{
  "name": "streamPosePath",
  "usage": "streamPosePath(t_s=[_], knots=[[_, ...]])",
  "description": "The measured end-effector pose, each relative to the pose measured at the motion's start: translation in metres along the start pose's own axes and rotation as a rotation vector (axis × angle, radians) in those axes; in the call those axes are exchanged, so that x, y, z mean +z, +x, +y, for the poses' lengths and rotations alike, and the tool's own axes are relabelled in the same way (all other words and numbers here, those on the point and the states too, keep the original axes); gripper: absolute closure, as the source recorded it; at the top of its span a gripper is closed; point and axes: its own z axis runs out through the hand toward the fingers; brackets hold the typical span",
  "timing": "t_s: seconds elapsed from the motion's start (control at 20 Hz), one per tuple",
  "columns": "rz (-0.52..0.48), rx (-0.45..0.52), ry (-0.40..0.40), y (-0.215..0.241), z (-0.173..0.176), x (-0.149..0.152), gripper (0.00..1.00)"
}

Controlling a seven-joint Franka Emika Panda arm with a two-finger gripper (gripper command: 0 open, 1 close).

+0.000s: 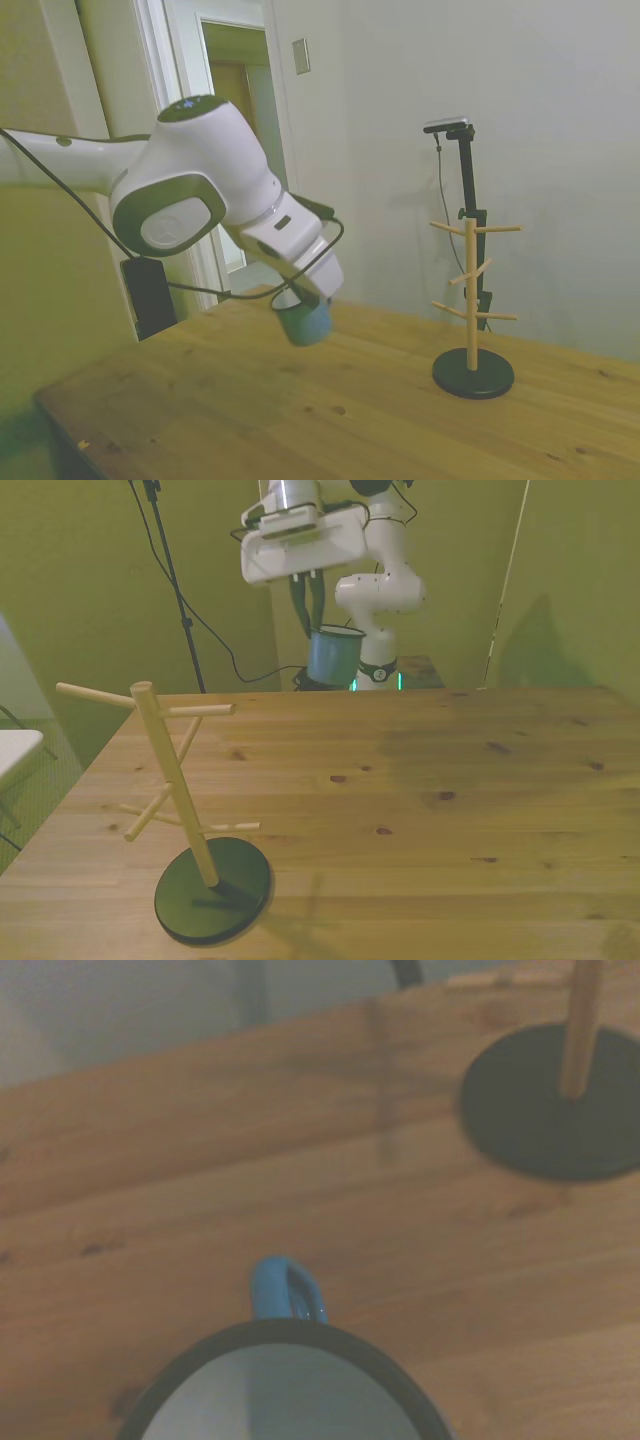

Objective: Unload the mug

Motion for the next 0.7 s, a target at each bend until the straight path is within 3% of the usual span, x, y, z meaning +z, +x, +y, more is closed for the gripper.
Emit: streamPosePath(t_s=[0.35, 0.7], knots=[[-0.145, 0.040, -0.076, -0.001, 0.008, 0.081, 1.00], [-0.054, 0.018, -0.075, 0.021, 0.016, 0.116, 1.00]])
